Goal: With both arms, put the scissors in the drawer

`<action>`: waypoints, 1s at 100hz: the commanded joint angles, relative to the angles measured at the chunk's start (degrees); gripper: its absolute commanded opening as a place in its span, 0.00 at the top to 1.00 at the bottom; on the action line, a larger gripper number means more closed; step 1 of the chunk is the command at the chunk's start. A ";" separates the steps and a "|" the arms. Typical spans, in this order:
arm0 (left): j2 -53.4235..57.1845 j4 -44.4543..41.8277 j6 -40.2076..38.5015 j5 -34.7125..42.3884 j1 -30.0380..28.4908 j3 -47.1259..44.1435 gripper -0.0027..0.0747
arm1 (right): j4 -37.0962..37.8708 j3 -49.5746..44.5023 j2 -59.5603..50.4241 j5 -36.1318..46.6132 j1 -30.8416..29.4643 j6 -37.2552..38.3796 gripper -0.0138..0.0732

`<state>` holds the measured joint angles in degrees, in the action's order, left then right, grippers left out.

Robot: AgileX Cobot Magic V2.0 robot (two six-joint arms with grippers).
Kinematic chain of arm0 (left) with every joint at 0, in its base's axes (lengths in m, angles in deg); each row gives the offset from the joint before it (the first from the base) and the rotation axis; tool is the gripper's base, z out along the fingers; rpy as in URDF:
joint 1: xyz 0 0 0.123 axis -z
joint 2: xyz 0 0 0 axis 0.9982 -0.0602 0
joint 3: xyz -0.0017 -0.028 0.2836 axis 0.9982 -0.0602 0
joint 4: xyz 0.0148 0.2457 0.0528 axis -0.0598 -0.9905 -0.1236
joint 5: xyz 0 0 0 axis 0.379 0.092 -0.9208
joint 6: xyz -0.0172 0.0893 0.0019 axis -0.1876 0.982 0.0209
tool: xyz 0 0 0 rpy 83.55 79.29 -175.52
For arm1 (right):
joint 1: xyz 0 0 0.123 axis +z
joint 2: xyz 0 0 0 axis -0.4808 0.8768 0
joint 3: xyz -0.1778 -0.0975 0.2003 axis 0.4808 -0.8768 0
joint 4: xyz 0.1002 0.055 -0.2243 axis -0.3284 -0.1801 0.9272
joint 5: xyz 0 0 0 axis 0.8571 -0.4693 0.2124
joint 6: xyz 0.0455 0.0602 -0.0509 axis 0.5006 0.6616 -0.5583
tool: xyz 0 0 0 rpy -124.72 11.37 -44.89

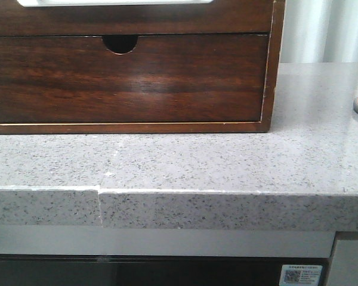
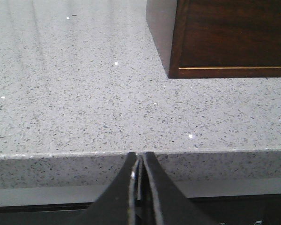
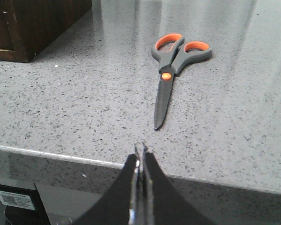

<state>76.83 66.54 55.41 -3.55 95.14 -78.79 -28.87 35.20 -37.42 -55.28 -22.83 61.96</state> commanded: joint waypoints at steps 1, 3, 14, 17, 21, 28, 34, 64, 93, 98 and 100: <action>1.81 -0.17 -0.54 2.23 0.31 -1.32 0.99 | 0.28 -0.55 -1.11 1.67 -0.42 -0.08 0.89; 1.81 -0.17 -0.54 2.23 0.31 -1.32 0.99 | 0.28 -0.55 -1.11 1.67 -0.42 -0.08 0.89; 1.81 -0.17 -0.54 2.23 0.31 -1.32 0.99 | 0.28 -0.55 -1.11 1.67 -0.42 -0.08 0.89; 1.81 -0.17 -0.54 2.23 0.31 -1.32 0.99 | 0.28 -0.55 -1.11 1.67 -0.42 -0.08 0.89; 1.81 -0.17 -0.54 2.23 0.31 -1.32 0.99 | 0.28 -0.55 -1.11 1.67 -0.42 -0.08 0.89; 1.81 -0.17 -0.54 2.23 0.31 -1.32 0.99 | 0.28 -0.55 -1.11 1.67 -0.42 -0.08 0.89; 1.81 -0.17 -0.54 2.23 0.31 -1.32 0.99 | 0.28 -0.55 -1.11 1.67 -0.42 -0.08 0.89; 1.81 -0.17 -0.54 2.23 -3.58 -1.32 0.99 | 0.28 -0.55 -1.11 1.67 -0.42 -0.08 0.89; 1.81 -0.17 -0.54 2.23 -25.21 -1.32 0.99 | 0.28 -0.55 -1.11 1.67 -0.42 -0.08 0.89; 1.81 -0.17 -0.54 2.23 -27.32 -1.32 0.99 | 0.28 -0.55 -1.11 1.67 -0.42 -0.08 0.89; 1.81 -0.17 -0.54 2.23 -27.99 -1.32 0.99 | 0.28 -0.55 -1.11 1.67 -0.42 -0.08 0.89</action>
<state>76.83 66.44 55.41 -3.55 70.44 -78.79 -28.87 35.20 -37.42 -55.28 -22.83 61.96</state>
